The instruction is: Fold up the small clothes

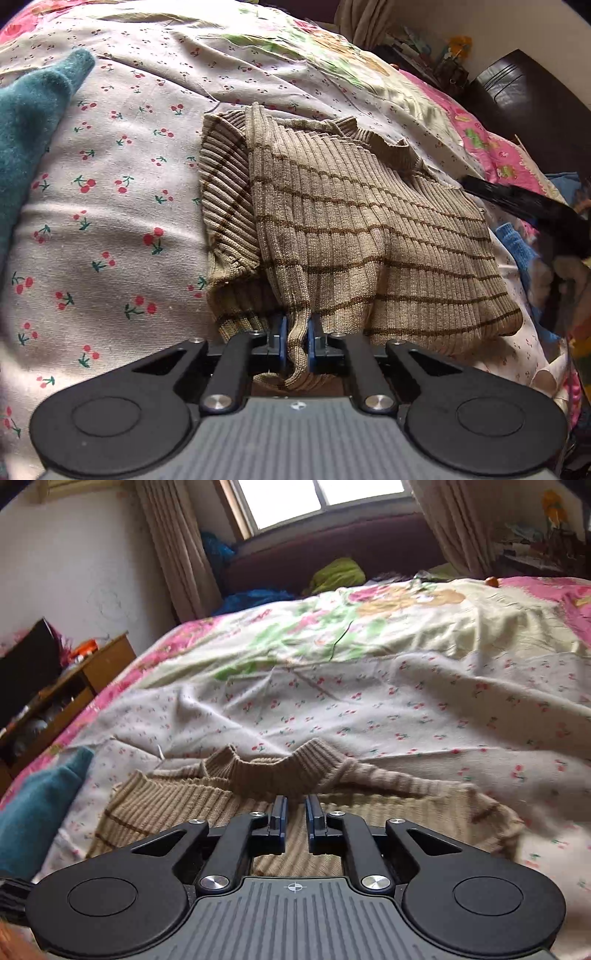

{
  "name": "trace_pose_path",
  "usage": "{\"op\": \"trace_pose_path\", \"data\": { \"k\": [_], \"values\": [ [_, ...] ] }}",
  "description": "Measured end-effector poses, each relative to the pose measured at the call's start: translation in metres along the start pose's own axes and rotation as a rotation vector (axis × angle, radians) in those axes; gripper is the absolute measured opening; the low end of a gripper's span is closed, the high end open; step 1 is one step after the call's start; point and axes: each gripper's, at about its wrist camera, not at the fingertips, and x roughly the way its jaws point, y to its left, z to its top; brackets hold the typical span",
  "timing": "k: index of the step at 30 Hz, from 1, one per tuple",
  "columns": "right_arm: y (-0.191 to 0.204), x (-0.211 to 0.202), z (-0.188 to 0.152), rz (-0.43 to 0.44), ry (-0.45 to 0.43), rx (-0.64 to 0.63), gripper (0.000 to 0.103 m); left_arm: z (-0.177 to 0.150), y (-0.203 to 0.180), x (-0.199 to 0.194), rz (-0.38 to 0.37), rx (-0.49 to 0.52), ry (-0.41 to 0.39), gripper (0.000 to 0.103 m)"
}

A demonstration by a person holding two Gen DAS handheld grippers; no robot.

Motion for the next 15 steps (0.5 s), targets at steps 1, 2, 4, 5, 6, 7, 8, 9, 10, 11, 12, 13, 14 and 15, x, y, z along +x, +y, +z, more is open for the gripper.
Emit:
{"op": "trace_pose_path", "data": {
  "k": [1, 2, 4, 5, 6, 7, 8, 9, 10, 11, 12, 13, 14, 15],
  "values": [
    [-0.007, -0.020, -0.007, -0.005, 0.005, -0.002, 0.025, 0.000, 0.002, 0.001, -0.009, -0.013, 0.004, 0.022],
    [-0.013, -0.038, -0.017, -0.021, 0.029, -0.009, 0.029, 0.000, 0.002, 0.003, -0.011, -0.017, 0.007, 0.022],
    [-0.018, -0.058, -0.039, -0.052, 0.098, -0.018, 0.031, -0.001, -0.001, 0.006, -0.003, -0.007, 0.008, 0.022],
    [-0.019, -0.064, -0.051, -0.058, 0.136, -0.018, 0.031, -0.001, -0.006, 0.009, 0.002, 0.008, 0.009, 0.022],
    [-0.019, -0.068, -0.062, -0.057, 0.162, -0.013, 0.031, -0.001, -0.009, 0.010, 0.010, 0.014, 0.006, 0.022],
    [-0.018, -0.068, -0.070, -0.048, 0.179, -0.006, 0.031, -0.001, -0.011, 0.012, 0.018, 0.014, 0.003, 0.022],
    [-0.017, -0.067, -0.080, -0.034, 0.198, 0.003, 0.032, -0.001, -0.012, 0.012, 0.022, 0.014, 0.002, 0.022],
    [-0.017, -0.066, -0.086, -0.023, 0.212, 0.008, 0.034, -0.001, -0.012, 0.012, 0.024, 0.010, 0.000, 0.022],
    [-0.017, -0.064, -0.090, -0.024, 0.217, 0.018, 0.034, -0.002, -0.011, 0.011, 0.024, 0.000, -0.003, 0.022],
    [-0.017, -0.064, -0.094, -0.028, 0.215, 0.032, 0.034, -0.002, -0.010, 0.010, 0.023, -0.010, -0.007, 0.022],
    [-0.019, -0.066, -0.096, -0.029, 0.207, 0.047, 0.034, -0.003, -0.009, 0.009, 0.026, -0.014, -0.010, 0.022],
    [-0.021, -0.072, -0.097, -0.037, 0.194, 0.064, 0.034, -0.003, -0.009, 0.007, 0.032, -0.011, -0.013, 0.022],
    [-0.023, -0.077, -0.097, -0.045, 0.179, 0.073, 0.034, -0.004, -0.010, 0.006, 0.035, -0.001, -0.016, 0.022],
    [-0.025, -0.083, -0.095, -0.050, 0.164, 0.075, 0.035, -0.005, -0.011, 0.006, 0.039, 0.009, -0.018, 0.022]
  ]
}}
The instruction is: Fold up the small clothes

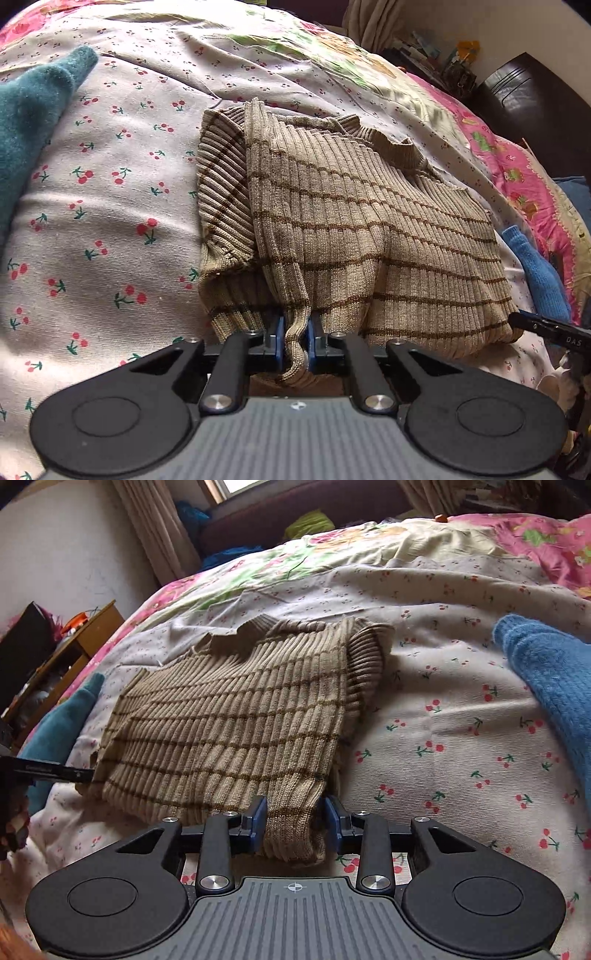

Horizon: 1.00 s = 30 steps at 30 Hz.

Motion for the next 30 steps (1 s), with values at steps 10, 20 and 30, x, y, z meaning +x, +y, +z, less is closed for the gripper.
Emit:
{"op": "trace_pose_path", "data": {
  "k": [10, 20, 30],
  "values": [
    [0.009, 0.020, 0.001, 0.127, 0.027, -0.016, 0.033, -0.011, -0.001, -0.007, -0.010, 0.026, -0.037, 0.031],
    [0.007, 0.033, 0.001, 0.156, 0.046, -0.002, 0.036, -0.013, -0.004, -0.002, 0.029, 0.121, -0.040, 0.039],
    [-0.003, 0.025, 0.014, 0.168, 0.093, 0.179, 0.009, 0.006, 0.005, -0.003, -0.065, -0.014, 0.082, 0.018]
  ]
}}
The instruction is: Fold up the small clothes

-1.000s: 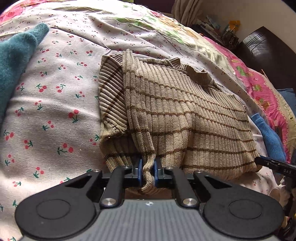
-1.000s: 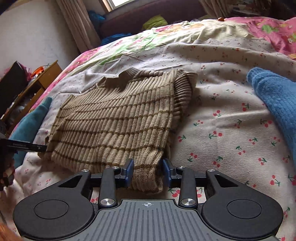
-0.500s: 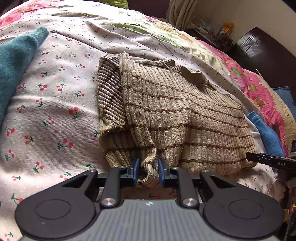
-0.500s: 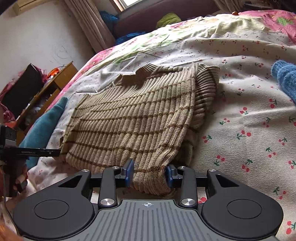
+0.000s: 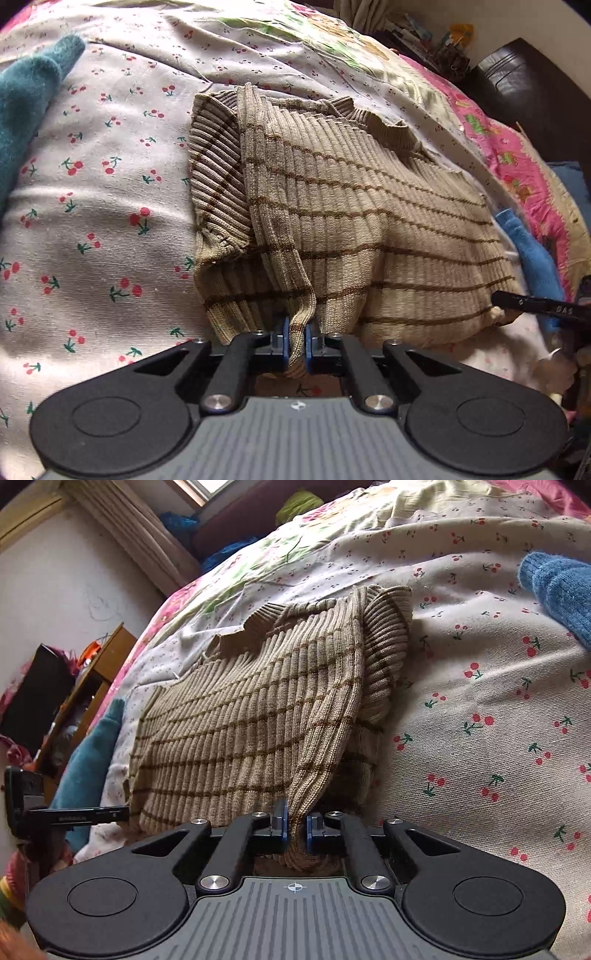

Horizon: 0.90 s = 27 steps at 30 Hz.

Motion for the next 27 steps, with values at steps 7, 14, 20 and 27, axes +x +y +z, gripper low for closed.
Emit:
{"op": "trace_pose_path", "data": {
  "k": [7, 14, 20, 27],
  "values": [
    [0.033, -0.036, -0.002, 0.060, 0.037, -0.038, 0.009, -0.013, -0.019, -0.039, -0.076, -0.017, 0.037, 0.017],
    [0.004, 0.006, -0.020, -0.112, 0.049, 0.028, 0.013, -0.025, 0.024, -0.006, 0.018, -0.168, -0.007, 0.019],
    [0.018, -0.015, 0.005, -0.176, -0.092, -0.073, 0.025, -0.025, 0.008, -0.022, 0.034, -0.067, -0.074, 0.022],
    [0.022, 0.024, 0.045, -0.309, -0.176, -0.153, 0.028, -0.009, -0.002, -0.042, 0.073, -0.024, -0.253, 0.024]
  ]
}}
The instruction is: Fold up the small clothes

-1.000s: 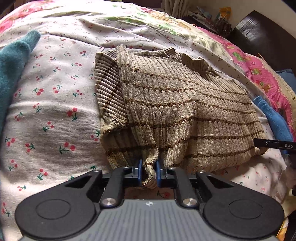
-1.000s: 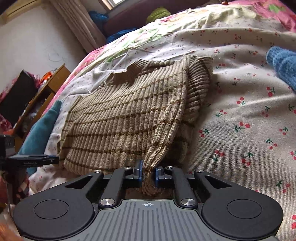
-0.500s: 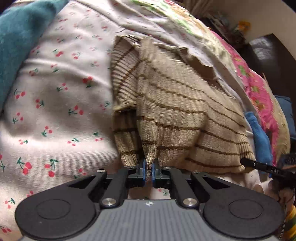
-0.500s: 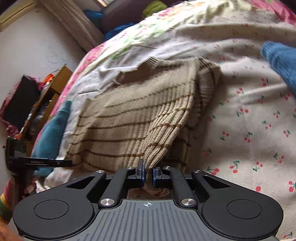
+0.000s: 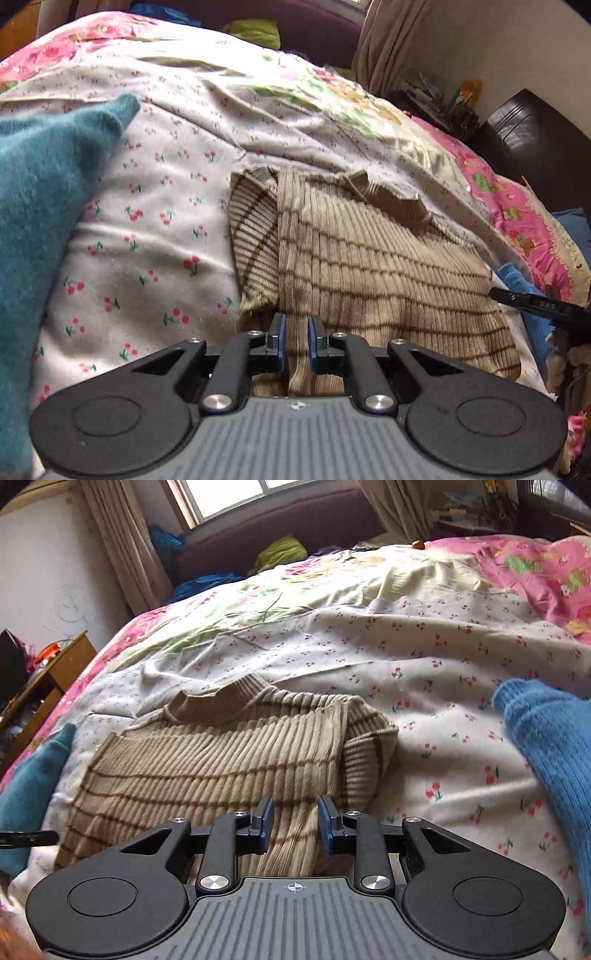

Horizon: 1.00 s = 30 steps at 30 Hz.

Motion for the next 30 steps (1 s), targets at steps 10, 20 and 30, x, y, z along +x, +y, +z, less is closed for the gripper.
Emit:
{"op": "trace_pose_path", "data": {
  "k": [10, 20, 30],
  "values": [
    [-0.019, 0.027, 0.026, -0.046, -0.018, 0.098, 0.005, 0.039, -0.011, 0.076, 0.096, 0.113, 0.016, 0.024],
    [-0.002, 0.038, 0.027, -0.206, -0.055, -0.043, 0.010, 0.042, 0.012, 0.069, 0.130, 0.014, -0.072, 0.025],
    [0.079, 0.051, 0.041, -0.007, -0.062, -0.185, 0.027, 0.038, 0.013, 0.054, 0.114, -0.017, -0.132, 0.026]
  ]
}}
